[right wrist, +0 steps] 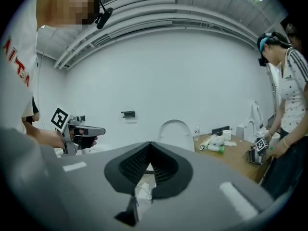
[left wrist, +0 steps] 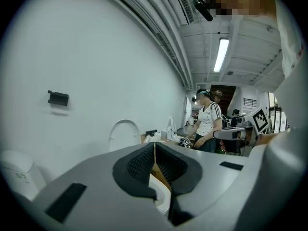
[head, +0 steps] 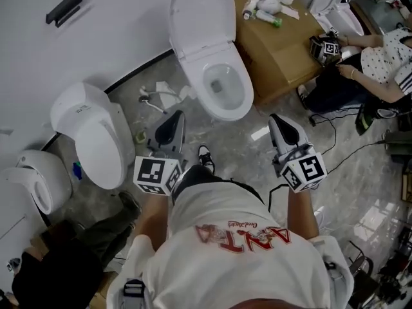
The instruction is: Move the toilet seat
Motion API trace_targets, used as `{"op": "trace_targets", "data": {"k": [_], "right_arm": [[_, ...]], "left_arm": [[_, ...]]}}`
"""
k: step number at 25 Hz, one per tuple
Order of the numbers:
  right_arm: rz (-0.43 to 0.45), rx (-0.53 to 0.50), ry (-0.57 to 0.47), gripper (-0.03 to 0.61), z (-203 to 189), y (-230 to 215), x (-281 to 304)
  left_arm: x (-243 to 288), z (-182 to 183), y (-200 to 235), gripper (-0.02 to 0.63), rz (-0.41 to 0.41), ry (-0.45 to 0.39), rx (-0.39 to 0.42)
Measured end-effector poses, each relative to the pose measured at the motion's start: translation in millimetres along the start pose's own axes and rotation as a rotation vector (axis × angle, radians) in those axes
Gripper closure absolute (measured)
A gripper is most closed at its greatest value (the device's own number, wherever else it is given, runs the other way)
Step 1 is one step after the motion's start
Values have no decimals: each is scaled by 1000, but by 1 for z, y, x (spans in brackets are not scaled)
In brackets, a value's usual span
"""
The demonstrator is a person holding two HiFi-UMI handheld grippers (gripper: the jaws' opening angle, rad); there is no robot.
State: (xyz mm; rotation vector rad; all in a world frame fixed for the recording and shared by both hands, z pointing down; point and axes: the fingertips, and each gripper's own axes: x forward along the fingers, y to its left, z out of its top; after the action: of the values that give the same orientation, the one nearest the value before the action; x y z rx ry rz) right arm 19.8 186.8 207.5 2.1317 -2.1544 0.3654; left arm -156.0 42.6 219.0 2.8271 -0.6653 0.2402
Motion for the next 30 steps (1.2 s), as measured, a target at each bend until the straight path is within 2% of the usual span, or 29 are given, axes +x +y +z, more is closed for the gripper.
{"op": "trace_targets", "data": {"k": [6, 13, 19, 24, 30], "right_arm": [[25, -9, 38, 577, 8, -7, 69], [92, 13, 82, 577, 5, -26, 132], [215, 39, 123, 577, -7, -60, 178], [310, 60, 173, 577, -23, -116, 204], [400, 84, 268, 577, -63, -166, 239]], "left_arm": [[19, 3, 56, 598, 53, -3, -36], [29, -5, 90, 598, 155, 5, -86], [58, -14, 95, 597, 276, 24, -117], [97, -26, 79, 597, 392, 46, -171], [133, -53, 69, 597, 518, 62, -228]]}}
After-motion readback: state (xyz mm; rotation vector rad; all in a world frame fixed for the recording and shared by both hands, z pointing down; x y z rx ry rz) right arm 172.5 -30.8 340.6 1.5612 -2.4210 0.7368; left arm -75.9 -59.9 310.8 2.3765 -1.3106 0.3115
